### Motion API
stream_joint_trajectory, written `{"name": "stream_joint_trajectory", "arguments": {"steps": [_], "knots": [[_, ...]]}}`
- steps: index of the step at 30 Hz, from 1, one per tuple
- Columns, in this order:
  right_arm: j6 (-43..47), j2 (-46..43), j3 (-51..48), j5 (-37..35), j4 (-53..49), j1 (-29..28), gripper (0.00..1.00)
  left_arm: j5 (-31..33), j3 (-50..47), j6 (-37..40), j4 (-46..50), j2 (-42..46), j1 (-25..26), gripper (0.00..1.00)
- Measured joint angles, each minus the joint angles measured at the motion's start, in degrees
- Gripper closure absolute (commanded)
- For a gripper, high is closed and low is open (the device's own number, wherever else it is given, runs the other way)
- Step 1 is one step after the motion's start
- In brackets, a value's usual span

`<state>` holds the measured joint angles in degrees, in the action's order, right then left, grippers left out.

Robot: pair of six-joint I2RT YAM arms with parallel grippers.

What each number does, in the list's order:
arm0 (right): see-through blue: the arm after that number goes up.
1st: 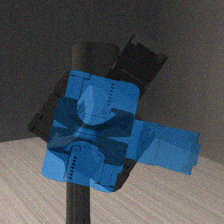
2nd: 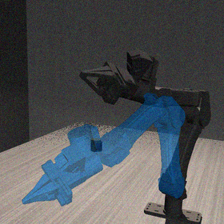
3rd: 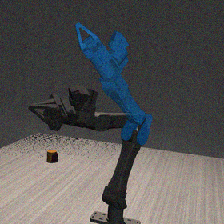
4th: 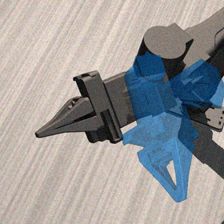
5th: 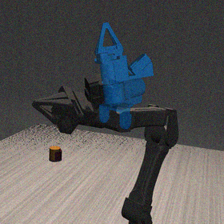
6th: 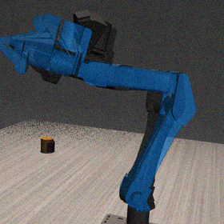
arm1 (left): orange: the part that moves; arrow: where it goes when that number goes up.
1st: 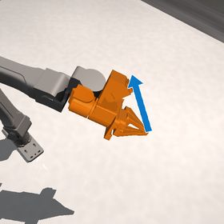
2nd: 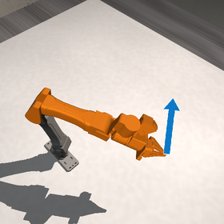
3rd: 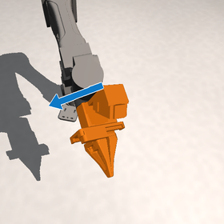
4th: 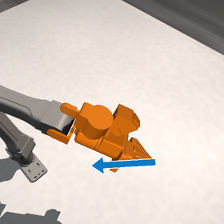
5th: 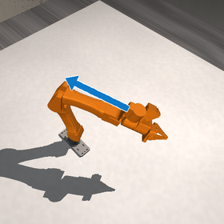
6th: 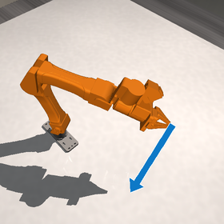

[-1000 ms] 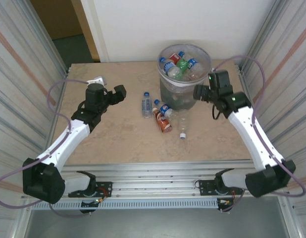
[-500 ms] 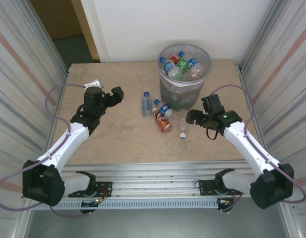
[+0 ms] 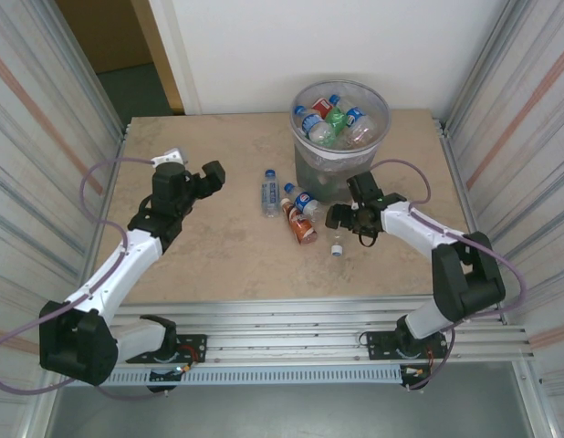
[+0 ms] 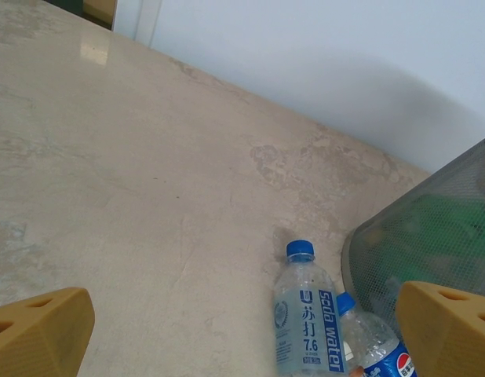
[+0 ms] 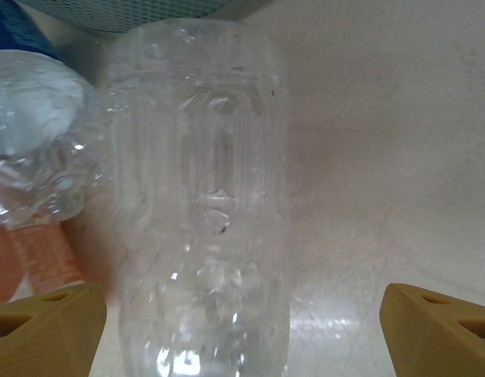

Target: Put the plastic bottles in the bin

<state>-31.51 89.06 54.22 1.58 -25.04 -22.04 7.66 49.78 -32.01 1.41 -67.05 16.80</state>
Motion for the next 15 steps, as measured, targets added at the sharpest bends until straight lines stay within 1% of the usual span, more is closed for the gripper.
{"name": "stream_joint_trajectory", "arguments": {"steps": [3,5,11,15], "knots": [[0.22,3.19,0.59,-0.13,1.53,-0.52,0.17,-0.11,0.00,-0.02,0.02,0.00,-0.26,0.01],[0.44,5.29,1.25,-0.31,2.38,-0.87,0.20,-0.15,-0.04,-0.02,0.00,0.00,-0.35,0.01],[0.63,9.11,1.95,-1.14,4.15,-0.98,0.37,-0.37,-0.04,-0.02,0.00,0.00,-0.37,0.01],[0.61,9.14,2.23,-2.14,4.33,-0.98,0.45,-0.39,-0.04,-0.02,0.02,0.00,-0.37,0.01]]}}
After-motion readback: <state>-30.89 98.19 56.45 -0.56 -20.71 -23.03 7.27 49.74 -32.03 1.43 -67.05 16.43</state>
